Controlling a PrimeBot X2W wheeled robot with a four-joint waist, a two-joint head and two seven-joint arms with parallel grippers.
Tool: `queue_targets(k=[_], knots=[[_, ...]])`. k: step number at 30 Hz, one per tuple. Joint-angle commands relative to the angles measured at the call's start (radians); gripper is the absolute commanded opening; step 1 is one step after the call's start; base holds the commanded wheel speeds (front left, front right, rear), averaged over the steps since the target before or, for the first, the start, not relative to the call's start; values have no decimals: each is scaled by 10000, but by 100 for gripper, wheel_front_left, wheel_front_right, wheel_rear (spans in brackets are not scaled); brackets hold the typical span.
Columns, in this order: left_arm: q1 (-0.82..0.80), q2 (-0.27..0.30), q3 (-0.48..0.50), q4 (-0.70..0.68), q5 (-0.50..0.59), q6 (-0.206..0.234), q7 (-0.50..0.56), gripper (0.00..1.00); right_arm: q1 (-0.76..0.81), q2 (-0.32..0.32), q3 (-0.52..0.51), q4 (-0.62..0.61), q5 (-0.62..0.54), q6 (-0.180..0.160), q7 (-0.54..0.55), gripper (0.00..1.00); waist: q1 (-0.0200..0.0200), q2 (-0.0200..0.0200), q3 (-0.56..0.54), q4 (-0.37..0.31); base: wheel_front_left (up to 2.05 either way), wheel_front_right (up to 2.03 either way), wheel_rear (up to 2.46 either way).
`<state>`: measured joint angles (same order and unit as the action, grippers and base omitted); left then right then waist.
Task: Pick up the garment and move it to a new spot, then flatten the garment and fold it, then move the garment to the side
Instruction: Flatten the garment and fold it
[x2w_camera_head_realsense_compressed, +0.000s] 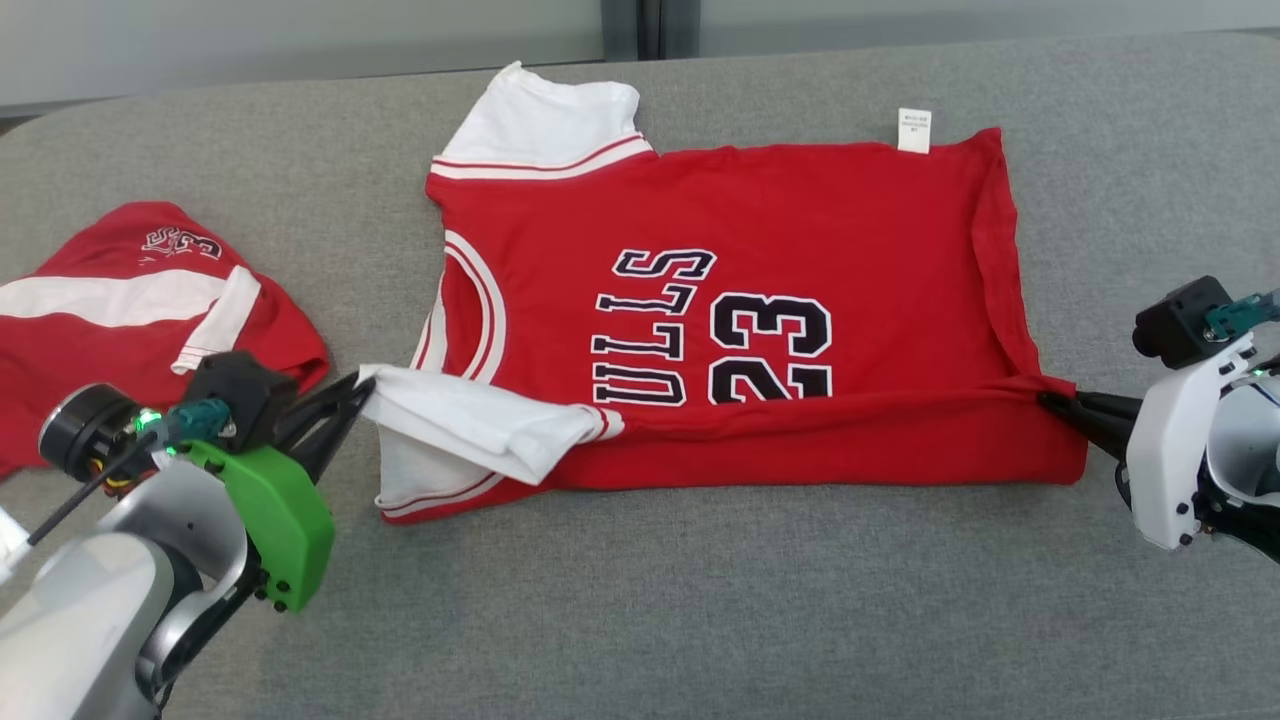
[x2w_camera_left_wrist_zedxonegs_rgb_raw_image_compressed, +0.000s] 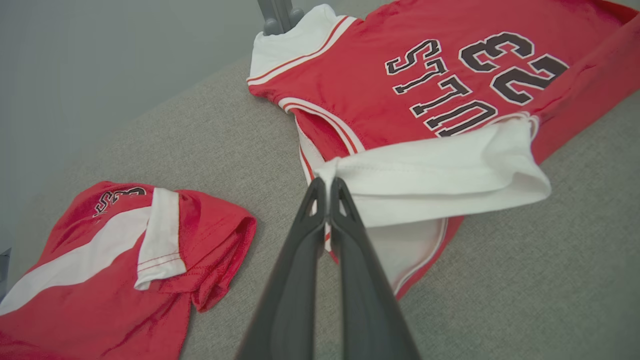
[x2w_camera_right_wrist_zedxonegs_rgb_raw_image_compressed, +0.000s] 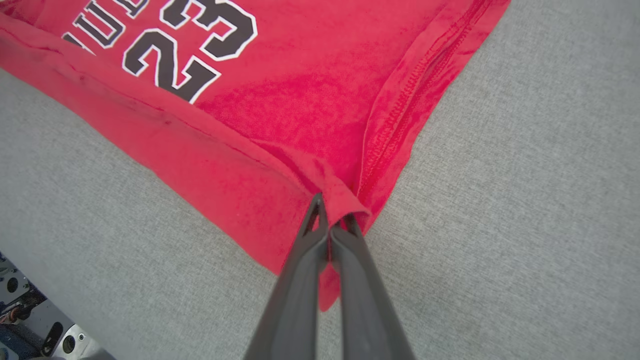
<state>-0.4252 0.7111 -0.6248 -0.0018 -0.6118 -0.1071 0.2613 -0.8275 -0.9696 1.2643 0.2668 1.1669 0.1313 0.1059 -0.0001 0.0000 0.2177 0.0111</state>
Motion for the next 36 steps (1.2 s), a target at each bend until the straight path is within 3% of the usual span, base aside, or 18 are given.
queue_targets(k=[1, 16, 17, 18, 19, 20, 23, 27, 32, 36], knots=[[-347, -157, 15, 290, 18, -53, -9, 0, -196, 126, 10, 125, -46, -10, 45, 0, 1, 0, 425, -207, 0, 0, 0], [-2077, -1032, -340, 2580, 127, -164, -492, 0, -955, 1195, 51, 1161, 96, -10, -628, 0, 1, 0, 942, -372, 0, 0, 0], [-2171, -1088, -350, 2679, 145, -170, -564, 17, -1033, 1228, 43, 1254, 154, -10, -695, 0, 1, 0, 966, -363, 0, 0, 0], [-2243, -1133, -326, 2787, 177, -142, -634, 38, -1083, 1236, 43, 1336, 169, -10, -777, 25, 1, 0, 981, -353, 0, 0, 0], [-2331, -1172, -281, 2909, 277, -32, -796, 85, -1076, 1254, 39, 1467, 249, -10, -806, 100, 1, 0, 992, -341, 0, 0, 0], [-2358, -1242, -244, 3016, 264, 26, -911, 100, -1093, 1284, 49, 1576, 243, -10, -859, 100, 1, 0, 990, -330, 0, 0, 0], [-2409, -1481, -147, 3294, 216, 162, -1281, 100, -1126, 1376, -58, 1887, 415, -10, -1094, 100, 1, 0, 924, -288, 0, 0, 0], [-2145, -1935, 368, 3563, -174, 678, -2169, 100, -842, 1442, -384, 2439, 808, -10, -1837, 100, 1, 0, 690, -189, 0, 0, 0], [-1592, -2483, 786, 3559, -503, 1135, -3336, 100, -200, 1529, -1266, 3032, 1781, -10, -3160, 100, 1, 0, 241, -26, 0, 0, 0], [-946, -3020, 1259, 3412, -856, 1591, -4438, 100, 286, 1638, -2198, 3127, 1750, -10, -3686, 100, 1, 0, -148, 37, 0, 0, 0]])
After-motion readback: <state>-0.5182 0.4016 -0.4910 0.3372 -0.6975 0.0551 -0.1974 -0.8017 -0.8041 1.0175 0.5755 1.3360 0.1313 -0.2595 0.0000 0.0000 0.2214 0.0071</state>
